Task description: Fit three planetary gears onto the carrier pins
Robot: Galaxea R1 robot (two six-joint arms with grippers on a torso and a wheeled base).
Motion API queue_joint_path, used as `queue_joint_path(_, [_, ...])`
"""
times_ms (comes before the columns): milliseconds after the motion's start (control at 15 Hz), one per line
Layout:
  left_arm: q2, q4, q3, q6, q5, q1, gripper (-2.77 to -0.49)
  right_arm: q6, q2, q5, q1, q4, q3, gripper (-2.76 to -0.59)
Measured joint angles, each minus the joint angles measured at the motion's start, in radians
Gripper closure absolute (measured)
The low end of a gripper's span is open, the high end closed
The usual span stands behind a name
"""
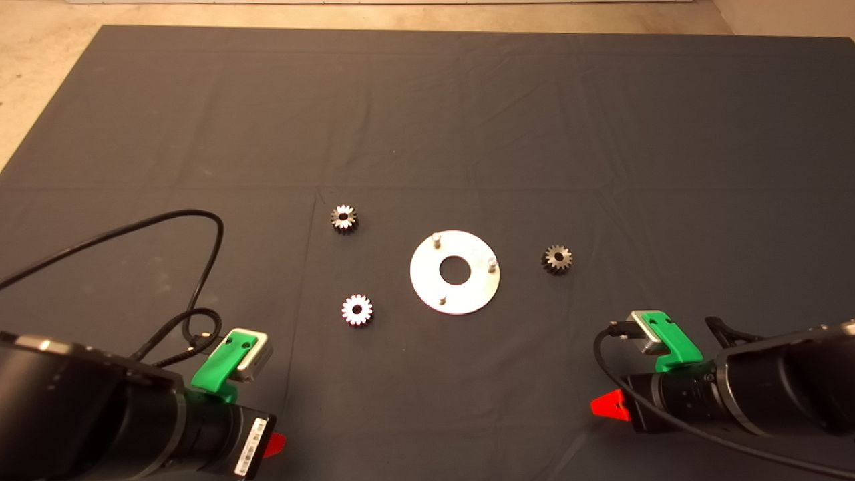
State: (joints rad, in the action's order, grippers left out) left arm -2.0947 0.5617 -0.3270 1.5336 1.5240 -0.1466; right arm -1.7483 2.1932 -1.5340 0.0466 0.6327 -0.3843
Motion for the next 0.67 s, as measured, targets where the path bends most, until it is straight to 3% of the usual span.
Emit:
queue_joint_path(600, [-0.003,0.000,0.000,0.000,-0.003,0.000,-1.46,0.000,-0.001,0.001,0.002,-0.005,0.000,-1.89])
queue_joint_path(667, [-0.003,0.000,0.000,0.000,-0.003,0.000,-1.46,0.000,-0.003,0.000,0.012,-0.014,0.000,-1.89])
